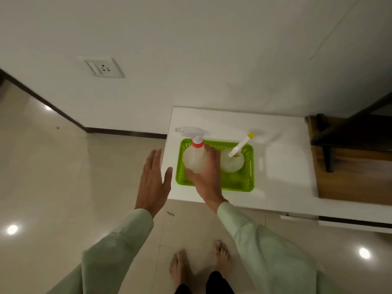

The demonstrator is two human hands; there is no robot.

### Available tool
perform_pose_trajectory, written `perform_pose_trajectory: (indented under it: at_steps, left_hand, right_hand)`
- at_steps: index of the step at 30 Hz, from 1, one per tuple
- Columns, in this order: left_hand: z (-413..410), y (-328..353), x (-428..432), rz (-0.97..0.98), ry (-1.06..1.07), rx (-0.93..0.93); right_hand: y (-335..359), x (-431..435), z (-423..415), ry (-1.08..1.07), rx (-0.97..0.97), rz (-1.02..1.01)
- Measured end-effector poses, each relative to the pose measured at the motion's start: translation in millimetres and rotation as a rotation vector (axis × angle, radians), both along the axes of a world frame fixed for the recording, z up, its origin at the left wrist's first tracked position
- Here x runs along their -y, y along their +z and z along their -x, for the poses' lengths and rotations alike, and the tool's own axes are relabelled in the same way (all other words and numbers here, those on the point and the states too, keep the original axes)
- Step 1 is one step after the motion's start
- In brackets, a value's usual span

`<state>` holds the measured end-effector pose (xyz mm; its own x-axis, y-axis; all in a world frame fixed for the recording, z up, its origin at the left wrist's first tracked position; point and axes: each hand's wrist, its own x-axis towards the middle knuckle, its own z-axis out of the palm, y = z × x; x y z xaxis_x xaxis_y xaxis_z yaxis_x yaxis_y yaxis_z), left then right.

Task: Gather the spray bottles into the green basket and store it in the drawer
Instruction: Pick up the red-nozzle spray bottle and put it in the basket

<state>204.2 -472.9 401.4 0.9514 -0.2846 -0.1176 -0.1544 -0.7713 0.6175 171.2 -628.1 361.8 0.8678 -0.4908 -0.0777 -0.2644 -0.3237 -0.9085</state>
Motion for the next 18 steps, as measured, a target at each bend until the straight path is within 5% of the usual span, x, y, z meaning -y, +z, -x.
perform_pose_trajectory:
  at_steps: [10, 18]
  left_hand:
    - [-38.3, -41.4, -8.6, -0.035, -0.073, -0.053]
    - [-58.5, -55.5, -21.0, -0.035, -0.138, -0.034]
  right_hand:
    - [-38.2, -3.2, -50.4, -0.135, -0.249, 0.294]
    - [-51.2, -4.1, -58.1, -0.183, -0.264, 0.199]
